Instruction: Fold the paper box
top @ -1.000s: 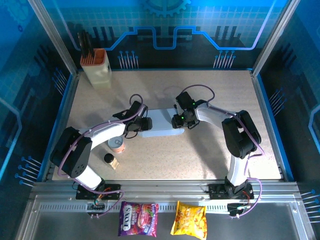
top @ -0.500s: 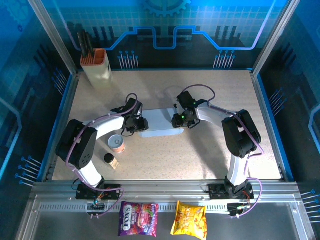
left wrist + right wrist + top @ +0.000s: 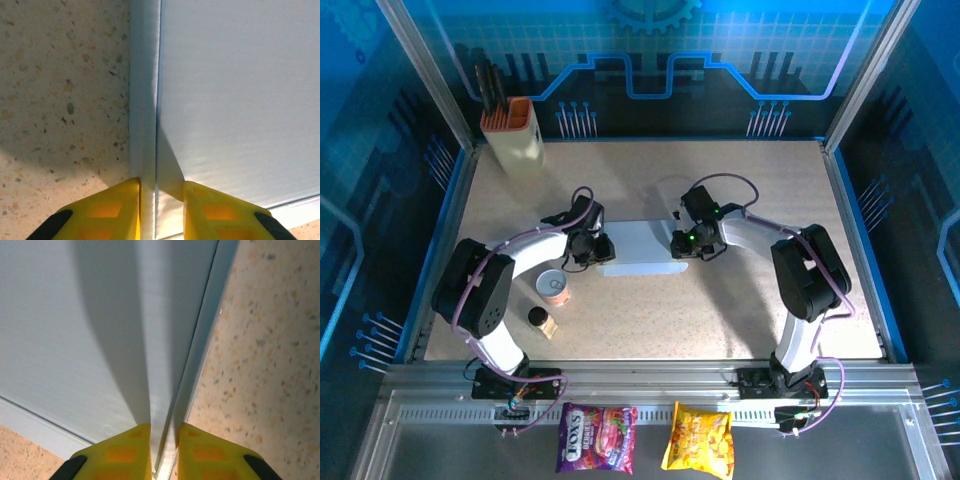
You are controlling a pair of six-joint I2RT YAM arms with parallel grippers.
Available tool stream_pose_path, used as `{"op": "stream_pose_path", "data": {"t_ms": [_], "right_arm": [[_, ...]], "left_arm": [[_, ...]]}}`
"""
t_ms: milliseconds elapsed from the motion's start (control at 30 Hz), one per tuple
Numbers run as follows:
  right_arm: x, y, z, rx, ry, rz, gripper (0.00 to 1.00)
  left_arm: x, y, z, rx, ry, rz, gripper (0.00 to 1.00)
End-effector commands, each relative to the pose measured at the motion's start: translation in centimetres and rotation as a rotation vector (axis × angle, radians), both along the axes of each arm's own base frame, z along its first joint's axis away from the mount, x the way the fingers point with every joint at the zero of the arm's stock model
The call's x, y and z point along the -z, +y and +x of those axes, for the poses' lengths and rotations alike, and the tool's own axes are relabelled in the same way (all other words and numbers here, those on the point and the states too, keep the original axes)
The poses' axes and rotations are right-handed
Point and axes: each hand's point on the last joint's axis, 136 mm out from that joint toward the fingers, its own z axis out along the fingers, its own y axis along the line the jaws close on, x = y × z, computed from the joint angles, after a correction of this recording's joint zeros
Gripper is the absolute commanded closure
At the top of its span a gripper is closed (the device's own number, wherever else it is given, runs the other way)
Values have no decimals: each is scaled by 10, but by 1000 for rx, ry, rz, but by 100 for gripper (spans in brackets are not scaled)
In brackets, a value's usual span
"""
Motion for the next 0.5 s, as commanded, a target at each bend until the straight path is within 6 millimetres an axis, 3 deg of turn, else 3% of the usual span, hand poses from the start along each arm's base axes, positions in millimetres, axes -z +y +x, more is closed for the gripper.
{"op": "stream_pose_path", "data": {"t_ms": [0,300,467], "right_arm": [[-2,28,-52,-103,119,89,82],[7,1,-112,-130,169,-69,76],[-5,-1,-114,-120,138,-70,68]], "left_arm": [[-7,-47,-37,117,62,-134,75],[7,-32,-93,115,133,-57,70],[20,-17,-109,103,166,2,71]]}}
